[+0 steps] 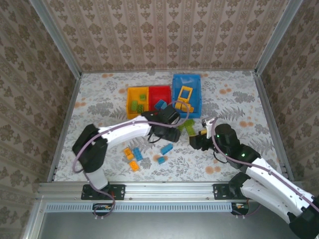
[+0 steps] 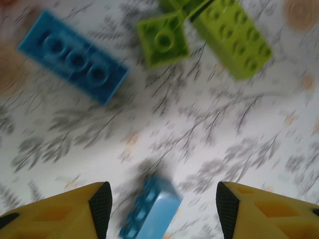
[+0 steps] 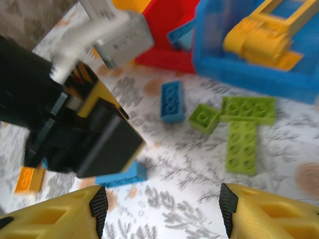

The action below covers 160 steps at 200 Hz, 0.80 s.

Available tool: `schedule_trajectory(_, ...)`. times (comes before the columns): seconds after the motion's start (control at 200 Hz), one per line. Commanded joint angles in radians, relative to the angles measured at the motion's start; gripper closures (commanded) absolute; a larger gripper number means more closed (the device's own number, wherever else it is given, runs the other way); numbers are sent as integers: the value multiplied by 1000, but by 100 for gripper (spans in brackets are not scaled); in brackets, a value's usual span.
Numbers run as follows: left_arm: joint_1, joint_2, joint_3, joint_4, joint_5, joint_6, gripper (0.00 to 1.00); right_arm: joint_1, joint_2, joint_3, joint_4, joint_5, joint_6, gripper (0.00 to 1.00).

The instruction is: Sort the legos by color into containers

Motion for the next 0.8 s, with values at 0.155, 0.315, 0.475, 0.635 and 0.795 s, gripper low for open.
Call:
schedule_trajectory(0.155,-19,160,206,-90,7,-102,42,-42,-75,-8,-26,71,71,36)
schedule_trajectory(0.315,-20,207,244,-64,50,-153,40,-46,-125,-15,-25,99,75,36)
schedule_trajectory(0.475,-31,313,384,-120,91,-201,35,-50,-178,-16,-33,95,82,35)
schedule_trajectory(0.635,-44,387,482,-154,125,-254,31,-52,-221,-7,-71,92,82,32)
schedule_trajectory(0.795,-48,460,573,-226,126,-301,27,-50,-260,9,-105,74,77,25)
